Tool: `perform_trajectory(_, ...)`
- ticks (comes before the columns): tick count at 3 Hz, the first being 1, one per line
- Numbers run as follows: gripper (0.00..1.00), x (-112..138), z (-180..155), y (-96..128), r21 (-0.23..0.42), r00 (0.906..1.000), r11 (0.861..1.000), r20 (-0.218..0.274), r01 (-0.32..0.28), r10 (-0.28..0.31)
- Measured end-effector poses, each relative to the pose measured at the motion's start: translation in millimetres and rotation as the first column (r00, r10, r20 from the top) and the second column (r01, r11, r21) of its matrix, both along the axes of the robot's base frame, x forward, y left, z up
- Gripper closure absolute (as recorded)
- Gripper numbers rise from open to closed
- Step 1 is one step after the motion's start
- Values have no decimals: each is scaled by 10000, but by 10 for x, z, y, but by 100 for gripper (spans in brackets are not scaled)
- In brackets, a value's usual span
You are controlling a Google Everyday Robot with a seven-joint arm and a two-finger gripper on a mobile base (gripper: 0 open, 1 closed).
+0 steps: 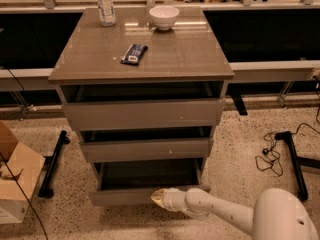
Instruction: Close bottom drawer
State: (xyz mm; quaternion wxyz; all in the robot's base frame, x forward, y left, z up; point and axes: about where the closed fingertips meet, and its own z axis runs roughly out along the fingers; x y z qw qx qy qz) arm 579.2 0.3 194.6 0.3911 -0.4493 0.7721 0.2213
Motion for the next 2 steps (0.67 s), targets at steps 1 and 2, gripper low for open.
perform_trajectory(1, 35, 138, 14, 109, -281, 9995, 9995, 269, -140, 147)
perform_trajectory(2, 12, 242, 30, 176, -418, 9987, 9989, 458, -189, 208)
